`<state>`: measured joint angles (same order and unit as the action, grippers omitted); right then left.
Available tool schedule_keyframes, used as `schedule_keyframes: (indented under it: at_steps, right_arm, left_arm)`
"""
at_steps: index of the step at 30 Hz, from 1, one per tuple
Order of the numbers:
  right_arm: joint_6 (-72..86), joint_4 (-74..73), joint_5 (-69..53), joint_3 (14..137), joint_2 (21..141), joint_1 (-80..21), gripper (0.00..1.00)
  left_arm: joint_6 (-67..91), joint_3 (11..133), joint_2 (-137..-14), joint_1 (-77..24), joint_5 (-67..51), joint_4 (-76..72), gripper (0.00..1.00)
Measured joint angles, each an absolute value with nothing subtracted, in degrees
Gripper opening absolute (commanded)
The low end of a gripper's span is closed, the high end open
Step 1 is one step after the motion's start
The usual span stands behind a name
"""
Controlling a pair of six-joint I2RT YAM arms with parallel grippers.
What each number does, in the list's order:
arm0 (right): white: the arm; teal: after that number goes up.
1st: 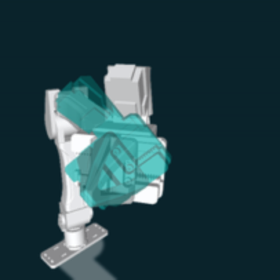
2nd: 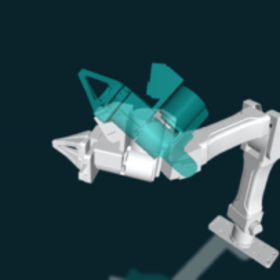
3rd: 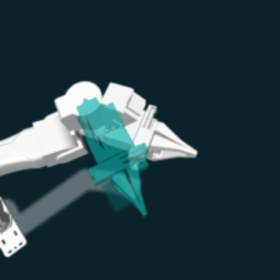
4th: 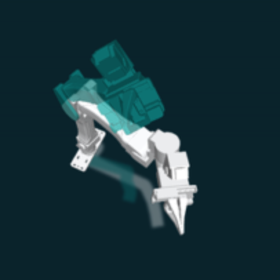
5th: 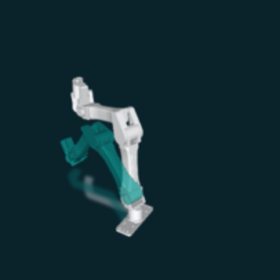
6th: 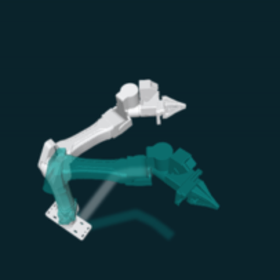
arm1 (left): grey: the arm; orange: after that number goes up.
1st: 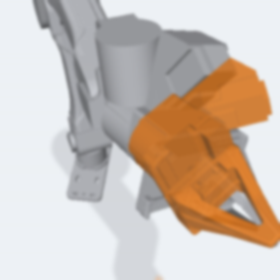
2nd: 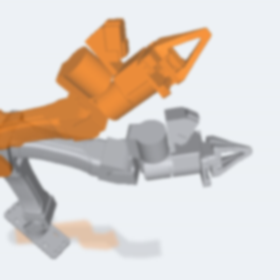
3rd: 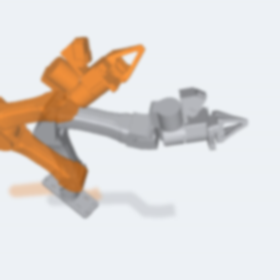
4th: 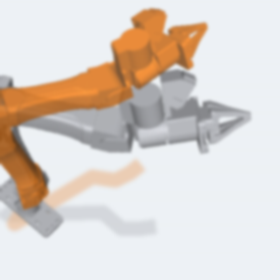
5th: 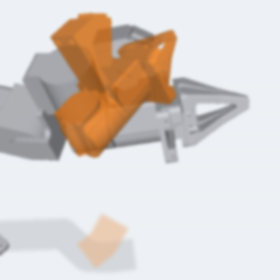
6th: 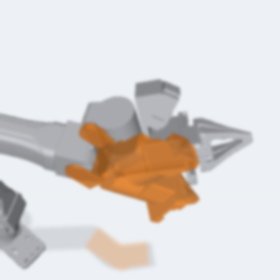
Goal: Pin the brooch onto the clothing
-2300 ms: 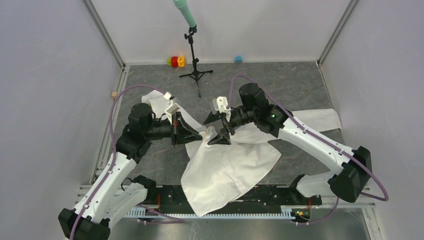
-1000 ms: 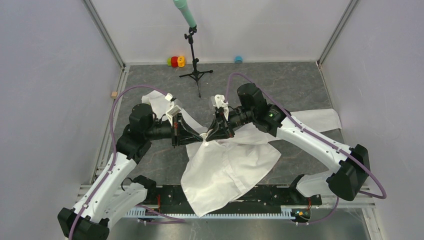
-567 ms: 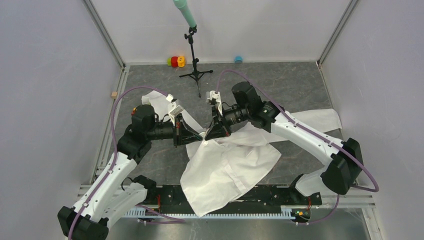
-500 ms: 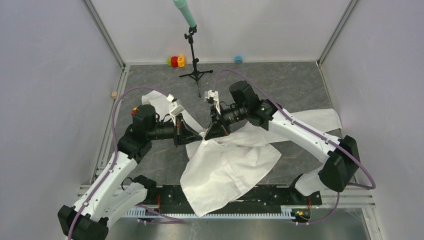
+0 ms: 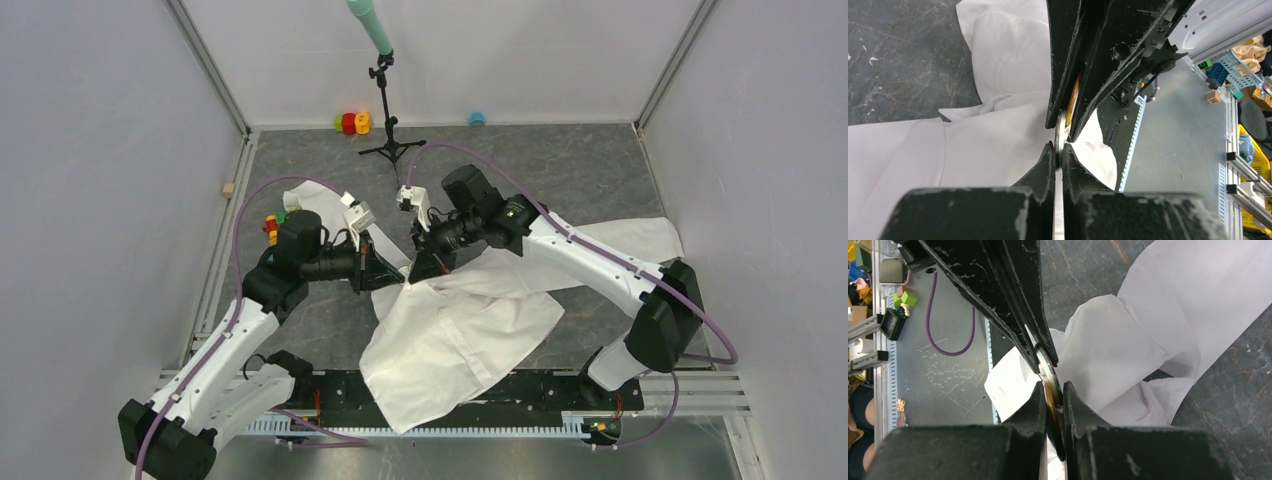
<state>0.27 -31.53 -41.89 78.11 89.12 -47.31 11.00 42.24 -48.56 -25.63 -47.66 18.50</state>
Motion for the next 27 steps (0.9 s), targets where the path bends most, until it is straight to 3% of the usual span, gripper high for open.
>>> schedule_keyframes:
  at_steps: [27]
  right_arm:
    - [10.1,-32.0,-28.6,80.0,94.1,-49.5,0.0]
  left_arm:
    - [9.5,40.9,-50.5,-26.5,-38.1,20.9,0.02]
